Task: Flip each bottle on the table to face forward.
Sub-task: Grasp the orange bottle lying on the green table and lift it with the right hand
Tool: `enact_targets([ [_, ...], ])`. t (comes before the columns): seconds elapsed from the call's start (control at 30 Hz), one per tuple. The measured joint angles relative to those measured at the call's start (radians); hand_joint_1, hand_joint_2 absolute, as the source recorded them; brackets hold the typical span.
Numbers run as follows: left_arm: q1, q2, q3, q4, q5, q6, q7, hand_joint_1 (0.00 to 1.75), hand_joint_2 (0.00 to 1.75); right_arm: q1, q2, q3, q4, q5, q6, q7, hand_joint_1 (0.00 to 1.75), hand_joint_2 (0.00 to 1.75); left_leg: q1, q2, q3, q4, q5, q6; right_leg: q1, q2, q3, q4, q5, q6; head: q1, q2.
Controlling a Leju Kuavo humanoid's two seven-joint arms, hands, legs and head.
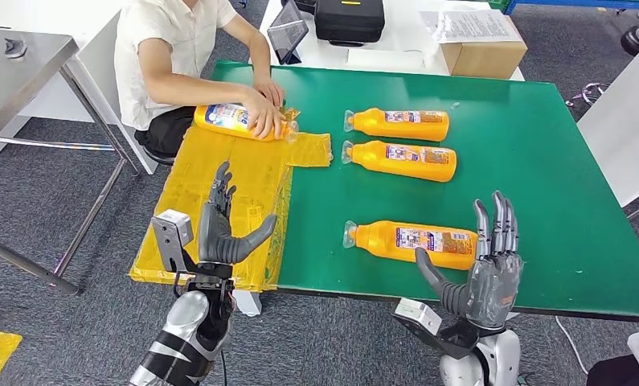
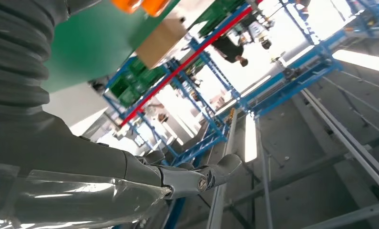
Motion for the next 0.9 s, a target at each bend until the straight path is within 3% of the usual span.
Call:
enact_targets([
  [0.17,0.042,-0.001,-0.011,-0.017,-0.033,0.058,-0.026,0.0,1.75,-0.008,-0.038,-0.097,0.123,0.115,0.0,0.026,0.0,1.75,0.0,-0.002,0.0,0.0,0.0,0.0,0.0,-0.002,0.0,0.0,0.0,0.0,0.0,0.0],
  [0.27,0.071,-0.003,-0.035,-0.021,-0.081,0.084,-0.038,0.0,1.75,-0.021,-0.088,-0.122,0.22,0.114,0.0,0.11,0.0,1.75,-0.001,-0.002,-0.001,0.0,0.0,0.0,-0.001,-0.003,0.0,0.0,0.0,0.0,0.0,0.0],
  [0.47,0.104,-0.015,-0.145,-0.012,-0.138,0.067,-0.033,0.0,1.75,-0.102,-0.204,-0.02,0.461,0.007,0.012,0.259,0.0,1.75,-0.002,-0.001,-0.001,0.0,0.0,0.001,-0.002,-0.002,0.0,-0.001,0.0,0.001,0.0,0.0],
  [0.67,0.102,-0.022,-0.243,0.019,-0.138,0.046,-0.032,0.0,1.75,-0.196,-0.268,0.089,0.662,-0.027,0.024,0.291,0.0,1.75,-0.002,-0.001,-0.001,0.0,0.0,0.001,-0.002,-0.002,0.0,0.0,0.0,0.001,0.0,0.0],
  [0.9,0.095,-0.025,-0.279,0.037,-0.138,0.047,-0.034,0.0,1.75,-0.256,-0.298,0.143,0.774,-0.029,0.019,0.296,0.0,1.75,-0.002,-0.001,-0.001,0.0,0.0,0.001,-0.002,-0.002,0.0,0.0,0.0,0.001,0.0,0.0],
])
